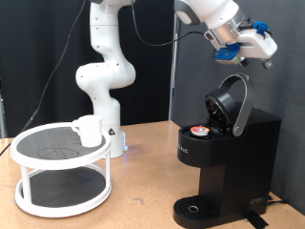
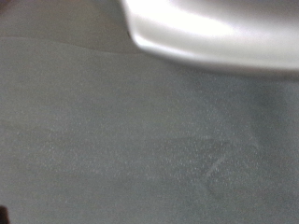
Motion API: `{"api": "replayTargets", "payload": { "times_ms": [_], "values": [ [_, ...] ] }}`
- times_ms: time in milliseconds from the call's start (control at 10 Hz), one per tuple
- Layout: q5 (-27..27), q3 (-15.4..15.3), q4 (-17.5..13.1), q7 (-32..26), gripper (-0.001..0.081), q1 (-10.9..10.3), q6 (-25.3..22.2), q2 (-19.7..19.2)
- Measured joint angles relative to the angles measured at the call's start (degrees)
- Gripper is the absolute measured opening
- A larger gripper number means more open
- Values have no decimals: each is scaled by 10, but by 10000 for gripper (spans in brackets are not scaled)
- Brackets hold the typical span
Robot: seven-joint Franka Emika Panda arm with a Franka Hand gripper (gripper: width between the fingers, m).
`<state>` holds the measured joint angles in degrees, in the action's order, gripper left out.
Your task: Make a cup of coffee with the keurig machine
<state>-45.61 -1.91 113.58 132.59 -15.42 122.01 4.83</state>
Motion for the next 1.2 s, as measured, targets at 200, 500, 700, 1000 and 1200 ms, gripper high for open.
{"api": "replayTargets", "payload": {
  "times_ms": [200,500,700,1000,1200],
  "values": [
    [17,-9,-4,7,734,0,3,-4],
    [48,-10,-4,18,734,0,1,-4],
    [58,-10,-3,19,462,2,-2,-4],
    [66,-8,0,21,322,9,-4,-5],
    [78,-6,8,21,32,15,-8,-5]
  ]
}}
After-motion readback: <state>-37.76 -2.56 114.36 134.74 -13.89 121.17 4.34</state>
